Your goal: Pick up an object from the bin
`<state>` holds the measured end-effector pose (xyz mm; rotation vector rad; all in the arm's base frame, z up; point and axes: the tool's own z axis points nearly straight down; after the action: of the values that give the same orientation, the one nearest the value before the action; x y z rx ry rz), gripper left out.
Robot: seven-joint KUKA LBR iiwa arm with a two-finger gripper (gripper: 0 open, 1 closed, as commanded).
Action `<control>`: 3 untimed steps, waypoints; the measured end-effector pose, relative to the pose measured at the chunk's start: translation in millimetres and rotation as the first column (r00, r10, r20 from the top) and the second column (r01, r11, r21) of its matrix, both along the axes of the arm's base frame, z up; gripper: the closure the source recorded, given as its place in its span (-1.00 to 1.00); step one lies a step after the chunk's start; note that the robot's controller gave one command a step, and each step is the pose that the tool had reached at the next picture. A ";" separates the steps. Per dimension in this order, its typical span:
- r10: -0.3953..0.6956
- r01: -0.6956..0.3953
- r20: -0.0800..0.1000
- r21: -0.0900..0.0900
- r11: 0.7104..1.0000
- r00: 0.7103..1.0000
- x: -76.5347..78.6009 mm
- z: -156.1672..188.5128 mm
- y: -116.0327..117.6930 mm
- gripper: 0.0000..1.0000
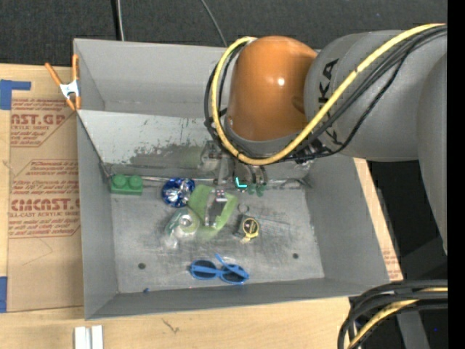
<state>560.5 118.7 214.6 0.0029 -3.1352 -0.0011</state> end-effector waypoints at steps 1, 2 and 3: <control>0.161 -0.161 0.036 -0.001 0.987 0.986 -28.1 -122.7 10.4 -1.00; 0.038 -0.038 0.010 0.001 0.999 0.999 -9.3 -101.6 4.3 -1.00; 0.158 -0.158 0.008 0.000 0.987 0.987 -13.7 -115.0 9.7 -1.00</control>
Offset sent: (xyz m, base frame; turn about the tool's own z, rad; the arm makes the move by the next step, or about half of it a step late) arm -0.0402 0.0110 -0.1446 -0.1676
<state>546.8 128.5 99.6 0.2528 -3.1331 -0.0009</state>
